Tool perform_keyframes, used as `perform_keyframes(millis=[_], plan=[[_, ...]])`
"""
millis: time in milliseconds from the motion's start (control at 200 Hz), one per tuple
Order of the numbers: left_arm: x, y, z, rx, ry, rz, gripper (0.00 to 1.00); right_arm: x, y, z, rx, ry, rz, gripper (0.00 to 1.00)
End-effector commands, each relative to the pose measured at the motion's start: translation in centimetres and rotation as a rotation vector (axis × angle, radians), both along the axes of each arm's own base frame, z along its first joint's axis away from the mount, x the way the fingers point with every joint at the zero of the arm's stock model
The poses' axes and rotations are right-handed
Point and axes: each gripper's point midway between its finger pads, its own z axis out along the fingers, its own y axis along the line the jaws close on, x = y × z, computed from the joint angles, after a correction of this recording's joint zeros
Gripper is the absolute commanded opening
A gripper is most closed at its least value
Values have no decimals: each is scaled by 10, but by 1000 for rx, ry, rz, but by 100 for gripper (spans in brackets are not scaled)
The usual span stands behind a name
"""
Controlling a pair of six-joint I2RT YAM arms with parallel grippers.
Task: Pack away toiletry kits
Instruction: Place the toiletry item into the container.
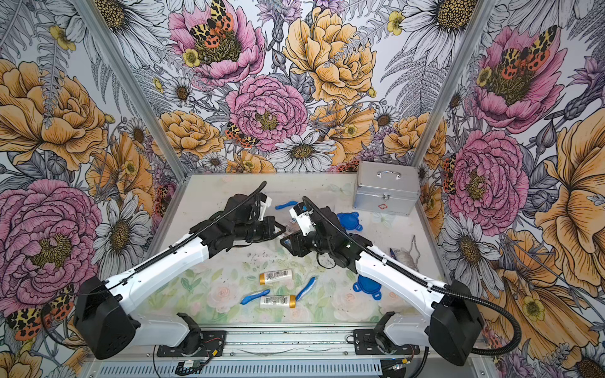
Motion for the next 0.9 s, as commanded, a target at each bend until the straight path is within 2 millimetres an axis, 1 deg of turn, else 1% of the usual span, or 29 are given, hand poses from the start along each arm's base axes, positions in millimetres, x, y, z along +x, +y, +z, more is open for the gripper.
perform_keyframes(millis=[0,65,130,240,350,425,530,726,896], plan=[[14,31,19,78,-133,53,1,1,-10,-18,-66,39,-55,74],[26,42,24,147,-199,83,0,-1,-18,-33,-112,76,-72,75],[40,54,25,225,-247,129,0,-4,-25,-48,-159,111,-91,75],[58,66,23,318,-289,199,0,-7,-35,-62,-208,148,-125,74],[69,63,23,386,-333,193,0,-8,-39,-69,-222,163,-144,74],[73,59,19,430,-349,180,0,-8,-44,-71,-235,165,-162,74],[78,57,8,472,-343,166,0,-9,-49,-72,-243,166,-179,74],[79,44,-12,512,-328,106,0,-12,-60,-77,-260,180,-215,74],[76,35,-26,523,-311,71,0,-13,-65,-83,-273,194,-232,74]])
